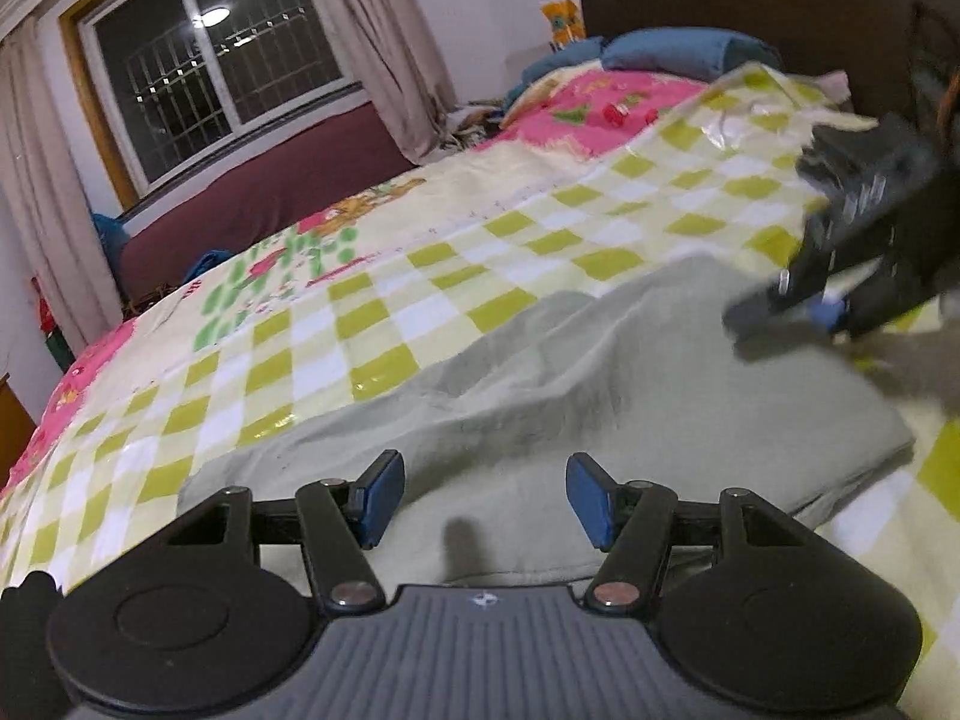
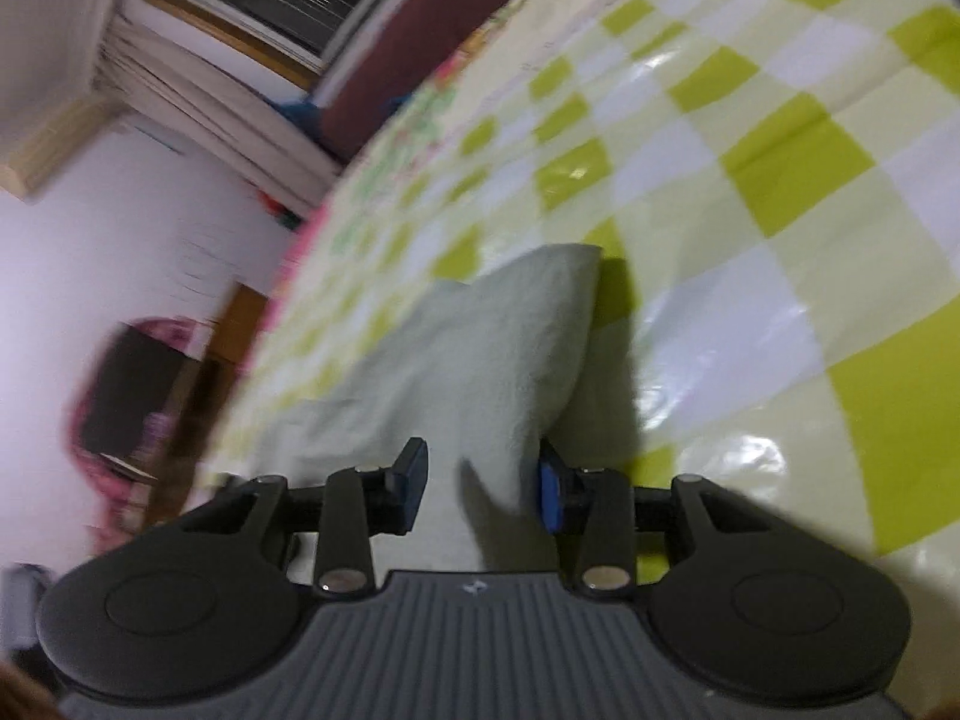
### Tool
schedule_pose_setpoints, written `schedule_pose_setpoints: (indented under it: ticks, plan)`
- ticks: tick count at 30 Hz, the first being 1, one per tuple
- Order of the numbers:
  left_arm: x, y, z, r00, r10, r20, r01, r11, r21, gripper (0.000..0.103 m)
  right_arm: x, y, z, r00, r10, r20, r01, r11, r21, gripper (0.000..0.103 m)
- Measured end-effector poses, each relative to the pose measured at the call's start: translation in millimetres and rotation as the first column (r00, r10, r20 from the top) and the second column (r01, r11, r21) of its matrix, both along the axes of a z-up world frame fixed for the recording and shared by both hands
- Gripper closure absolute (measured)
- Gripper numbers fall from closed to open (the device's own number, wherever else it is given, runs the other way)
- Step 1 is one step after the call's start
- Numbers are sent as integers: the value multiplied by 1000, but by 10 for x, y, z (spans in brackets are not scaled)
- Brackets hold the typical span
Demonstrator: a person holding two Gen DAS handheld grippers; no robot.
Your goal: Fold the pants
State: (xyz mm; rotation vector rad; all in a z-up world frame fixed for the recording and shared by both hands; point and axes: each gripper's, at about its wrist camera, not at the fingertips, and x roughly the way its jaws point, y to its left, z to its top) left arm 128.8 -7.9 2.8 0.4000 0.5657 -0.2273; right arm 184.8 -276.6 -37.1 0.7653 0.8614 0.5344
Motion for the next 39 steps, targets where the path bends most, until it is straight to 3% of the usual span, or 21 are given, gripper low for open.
schedule_pose_setpoints:
  ticks: [3, 4, 5, 6, 11, 15, 17, 20, 23, 25, 27, 29, 31, 34, 36, 38, 39]
  plan:
    - [99, -52, -112, 999, -1, -39, 1, 1000, 21, 29, 186, 80, -139, 999, -6, -36, 6, 1000, 12, 68]
    - [142, -78, -146, 999, 6, -52, -5, 1000, 29, 29, 235, 135, -185, 999, -9, -45, 9, 1000, 2, 87]
    - [176, -104, -171, 998, 13, -64, -10, 999, 39, 29, 278, 199, -216, 998, -17, -61, 16, 1000, -12, 97]
    - [193, -126, -189, 997, 18, -77, -14, 998, 53, 29, 311, 220, -229, 996, -31, -85, 30, 999, -14, 99]
    - [109, -355, -199, 988, -40, -147, 47, 998, 50, 29, 29, -170, -42, 997, -75, -35, 74, 997, -36, 100]
    - [-42, -675, -185, 968, -149, -202, 147, 989, -25, 27, -259, -773, 1, 985, -148, -84, 132, 977, -169, 100]
    - [-107, -857, -110, 961, -205, -188, 202, 979, -33, 27, -388, -967, 90, 982, -167, -87, 143, 962, -232, 100]
    - [-122, -1039, 66, 964, -245, -102, 243, 970, -32, 26, -486, -1154, 247, 982, -177, -72, 150, 948, -279, 99]
    - [40, -1110, 81, 974, -215, -65, 215, 977, -7, 23, -537, -1279, 291, 974, -218, -66, 187, 930, -315, 99]
    - [201, -1066, -50, 980, -164, -113, 166, 986, 3, 23, -550, -1327, 249, 964, -253, -79, 216, 922, -322, 98]
    - [305, -953, -184, 968, -123, -218, 128, 992, 7, 22, -546, -1337, 195, 957, -276, -93, 230, 911, -343, 97]
    - [223, -825, -190, 968, -120, -220, 117, 993, -27, 22, -564, -1375, 187, 947, -301, -111, 249, 908, -337, 96]
    - [101, -726, -181, 969, -120, -215, 120, 993, -11, 22, -643, -1410, 225, 940, -327, -101, 272, 894, -357, 93]
    - [-59, -573, -188, 976, -87, -202, 85, 996, -17, 22, -660, -1344, 374, 936, -347, -63, 285, 849, -446, 86]
    - [-129, -473, -131, 982, -76, -172, 68, 996, -54, 22, -662, -1184, 510, 940, -342, 9, 288, 778, -558, 83]
    - [-162, -430, -124, 989, -64, -137, 55, 996, -65, 22, -675, -947, 659, 938, -326, 121, 312, 638, -704, 80]
    - [-186, -420, -132, 990, -65, -126, 56, 996, -71, 22, -681, -865, 711, 932, -326, 161, 332, 586, -739, 78]
